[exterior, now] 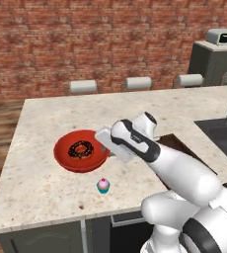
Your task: Place the bowl with donut and the cupcake onto the tray.
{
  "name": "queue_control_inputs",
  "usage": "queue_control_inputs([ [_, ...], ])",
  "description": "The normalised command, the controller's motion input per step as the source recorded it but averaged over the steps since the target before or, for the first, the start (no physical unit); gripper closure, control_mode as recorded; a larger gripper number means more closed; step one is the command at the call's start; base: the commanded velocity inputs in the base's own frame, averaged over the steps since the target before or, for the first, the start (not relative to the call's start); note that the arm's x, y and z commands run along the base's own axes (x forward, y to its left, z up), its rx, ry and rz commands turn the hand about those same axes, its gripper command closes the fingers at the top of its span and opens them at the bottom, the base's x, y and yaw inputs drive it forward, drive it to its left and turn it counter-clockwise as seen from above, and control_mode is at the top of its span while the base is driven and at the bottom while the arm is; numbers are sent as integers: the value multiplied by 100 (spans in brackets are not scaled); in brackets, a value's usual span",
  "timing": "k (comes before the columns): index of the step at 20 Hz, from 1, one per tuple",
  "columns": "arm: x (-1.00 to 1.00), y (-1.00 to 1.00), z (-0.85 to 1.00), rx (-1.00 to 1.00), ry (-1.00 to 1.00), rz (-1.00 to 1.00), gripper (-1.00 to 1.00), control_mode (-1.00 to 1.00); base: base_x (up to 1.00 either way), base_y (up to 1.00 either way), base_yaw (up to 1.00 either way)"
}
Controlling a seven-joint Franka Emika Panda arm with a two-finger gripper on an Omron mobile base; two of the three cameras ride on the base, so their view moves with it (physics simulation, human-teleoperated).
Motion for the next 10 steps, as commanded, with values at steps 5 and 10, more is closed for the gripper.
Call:
queue_control_inputs([
  [5, -28, -54, 20, 0, 0, -17, 100, -100, 0, 0, 0],
  [10, -23, -70, 38, 7, 4, -12, 100, -100, 0, 0, 0],
])
